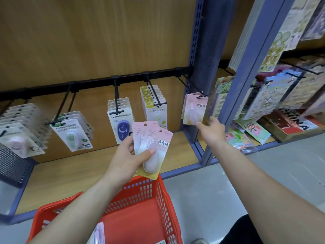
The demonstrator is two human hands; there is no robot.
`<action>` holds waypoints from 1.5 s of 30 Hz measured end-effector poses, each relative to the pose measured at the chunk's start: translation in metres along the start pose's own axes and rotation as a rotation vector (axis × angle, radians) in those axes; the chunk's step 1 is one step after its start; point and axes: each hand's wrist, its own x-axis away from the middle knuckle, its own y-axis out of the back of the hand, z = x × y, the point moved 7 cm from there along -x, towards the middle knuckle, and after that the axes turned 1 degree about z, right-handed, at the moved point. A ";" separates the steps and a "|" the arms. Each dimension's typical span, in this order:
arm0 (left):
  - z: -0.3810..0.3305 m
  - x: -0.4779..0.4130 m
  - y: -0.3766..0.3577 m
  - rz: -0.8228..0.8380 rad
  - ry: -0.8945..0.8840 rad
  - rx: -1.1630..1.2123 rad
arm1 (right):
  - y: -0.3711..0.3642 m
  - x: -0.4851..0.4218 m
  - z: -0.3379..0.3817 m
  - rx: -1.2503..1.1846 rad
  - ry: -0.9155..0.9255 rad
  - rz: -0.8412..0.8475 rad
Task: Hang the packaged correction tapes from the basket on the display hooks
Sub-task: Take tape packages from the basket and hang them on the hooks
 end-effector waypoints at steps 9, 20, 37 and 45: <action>-0.014 -0.031 -0.042 -0.048 -0.035 0.043 | -0.037 0.089 0.029 -0.232 0.169 0.605; -0.035 -0.084 -0.110 0.085 -0.075 -0.105 | 0.043 0.021 -0.025 -0.542 0.078 0.244; -0.041 -0.134 -0.139 0.013 -0.117 -0.159 | 0.037 -0.007 -0.040 -0.603 0.049 0.175; -0.020 -0.136 -0.115 -0.028 -0.057 -0.252 | 0.017 -0.010 -0.013 -0.627 0.112 0.212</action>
